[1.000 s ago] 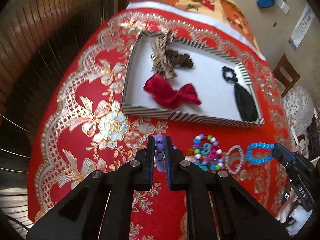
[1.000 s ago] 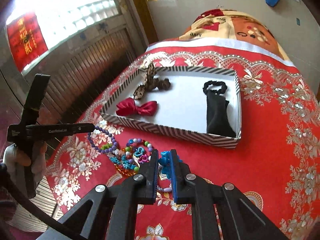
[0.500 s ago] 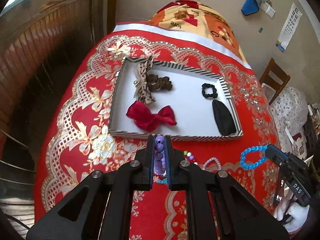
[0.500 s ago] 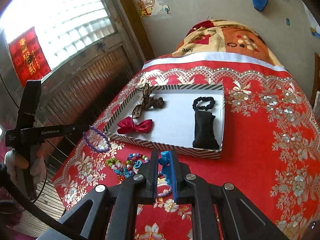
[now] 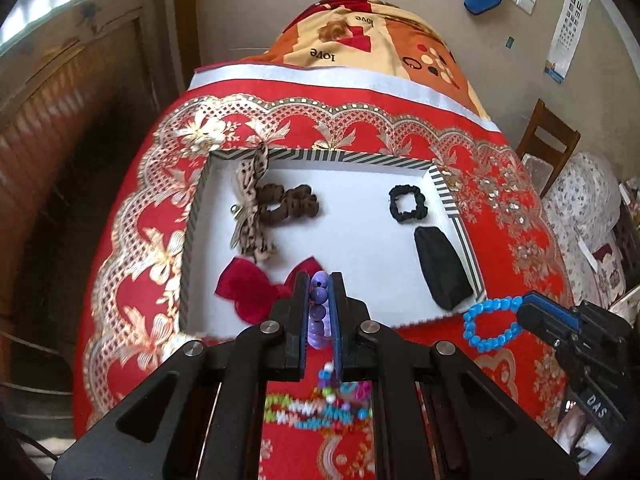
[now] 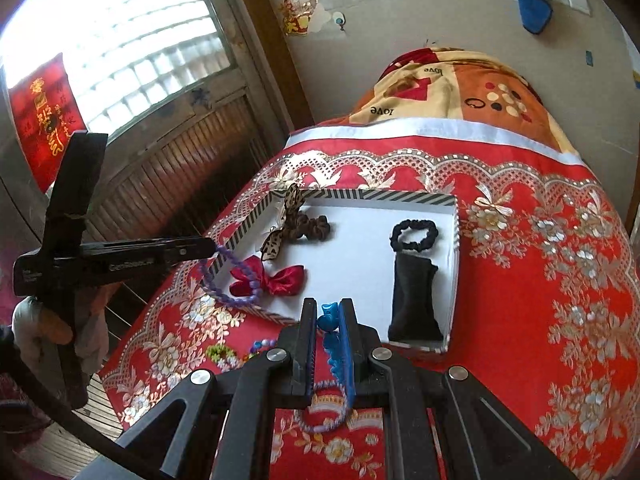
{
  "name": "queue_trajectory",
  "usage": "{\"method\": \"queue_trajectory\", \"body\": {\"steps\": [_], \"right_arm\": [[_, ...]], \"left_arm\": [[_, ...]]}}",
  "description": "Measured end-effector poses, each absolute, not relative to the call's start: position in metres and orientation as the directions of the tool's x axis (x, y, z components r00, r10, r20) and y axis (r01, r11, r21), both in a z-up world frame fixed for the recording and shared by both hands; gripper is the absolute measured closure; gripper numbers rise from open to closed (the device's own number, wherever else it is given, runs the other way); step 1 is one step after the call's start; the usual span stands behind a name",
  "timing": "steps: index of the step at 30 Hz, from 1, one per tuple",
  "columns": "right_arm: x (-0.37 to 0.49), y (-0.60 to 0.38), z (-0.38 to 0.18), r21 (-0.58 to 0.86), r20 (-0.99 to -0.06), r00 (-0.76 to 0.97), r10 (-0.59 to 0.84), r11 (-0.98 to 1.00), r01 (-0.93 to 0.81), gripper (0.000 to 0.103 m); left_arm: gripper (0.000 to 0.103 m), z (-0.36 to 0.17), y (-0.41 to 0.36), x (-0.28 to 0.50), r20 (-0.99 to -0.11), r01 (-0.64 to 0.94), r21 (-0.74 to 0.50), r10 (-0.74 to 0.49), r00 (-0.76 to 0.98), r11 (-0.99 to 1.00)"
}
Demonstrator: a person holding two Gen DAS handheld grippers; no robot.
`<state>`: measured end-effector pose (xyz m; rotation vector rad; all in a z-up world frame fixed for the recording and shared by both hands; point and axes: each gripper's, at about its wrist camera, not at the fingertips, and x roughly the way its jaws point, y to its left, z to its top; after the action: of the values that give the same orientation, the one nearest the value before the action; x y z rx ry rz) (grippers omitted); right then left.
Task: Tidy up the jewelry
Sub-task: 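Carry the purple and blue bracelets over the white box with both grippers, then open both grippers to drop the purple and blue bracelets into the box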
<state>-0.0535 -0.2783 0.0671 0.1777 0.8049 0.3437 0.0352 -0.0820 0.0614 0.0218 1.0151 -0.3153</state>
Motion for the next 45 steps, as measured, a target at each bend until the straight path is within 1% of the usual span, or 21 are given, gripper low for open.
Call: {"method": "queue_trajectory", "body": {"steps": [14, 24, 28, 36, 37, 39, 40, 41, 42, 43, 44, 45], "right_arm": [[0.046, -0.259, 0.041, 0.276, -0.722, 0.593, 0.357, 0.934, -0.226, 0.093], [0.128, -0.248, 0.014, 0.281, -0.761, 0.538, 0.362, 0.932, -0.230, 0.093], [0.160, -0.254, -0.003, 0.291, -0.771, 0.524, 0.361, 0.932, -0.215, 0.093], [0.204, -0.272, -0.042, 0.266, -0.825, 0.480, 0.299, 0.954, -0.138, 0.093], [0.206, -0.272, -0.045, 0.264, -0.830, 0.473, 0.295, 0.955, -0.132, 0.093], [0.208, -0.272, -0.048, 0.254, -0.839, 0.464, 0.283, 0.959, -0.127, 0.093], [0.207, -0.271, -0.048, 0.247, -0.844, 0.459, 0.278, 0.960, -0.129, 0.091], [0.206, -0.271, -0.047, 0.244, -0.843, 0.460, 0.278, 0.961, -0.133, 0.088], [0.204, -0.271, -0.045, 0.242, -0.839, 0.467, 0.278, 0.960, -0.138, 0.085], [0.201, -0.271, -0.044, 0.240, -0.837, 0.472, 0.277, 0.961, -0.139, 0.077], [0.197, -0.273, -0.040, 0.240, -0.833, 0.479, 0.277, 0.961, -0.138, 0.072], [0.193, -0.274, -0.037, 0.247, -0.827, 0.486, 0.283, 0.959, -0.138, 0.072]], "left_arm": [[0.095, 0.026, -0.111, 0.103, -0.867, 0.317, -0.104, -0.242, 0.435, 0.943], [0.095, -0.009, -0.098, 0.153, -0.898, 0.263, -0.108, -0.207, 0.389, 0.959], [0.095, -0.021, -0.091, 0.161, -0.908, 0.238, -0.115, -0.200, 0.369, 0.964], [0.095, -0.031, -0.091, 0.163, -0.910, 0.230, -0.108, -0.190, 0.369, 0.967], [0.093, -0.030, -0.092, 0.162, -0.908, 0.233, -0.104, -0.187, 0.374, 0.967], [0.084, -0.031, -0.093, 0.161, -0.907, 0.236, -0.104, -0.189, 0.377, 0.966], [0.073, -0.031, -0.093, 0.161, -0.906, 0.233, -0.109, -0.192, 0.376, 0.967], [0.069, -0.031, -0.092, 0.161, -0.905, 0.230, -0.115, -0.197, 0.376, 0.966], [0.068, -0.031, -0.092, 0.160, -0.903, 0.228, -0.122, -0.203, 0.379, 0.966], [0.067, -0.031, -0.092, 0.159, -0.902, 0.226, -0.120, -0.201, 0.382, 0.967], [0.065, -0.030, -0.092, 0.159, -0.901, 0.224, -0.116, -0.197, 0.386, 0.968], [0.064, -0.029, -0.091, 0.157, -0.900, 0.222, -0.114, -0.195, 0.390, 0.968]]}}
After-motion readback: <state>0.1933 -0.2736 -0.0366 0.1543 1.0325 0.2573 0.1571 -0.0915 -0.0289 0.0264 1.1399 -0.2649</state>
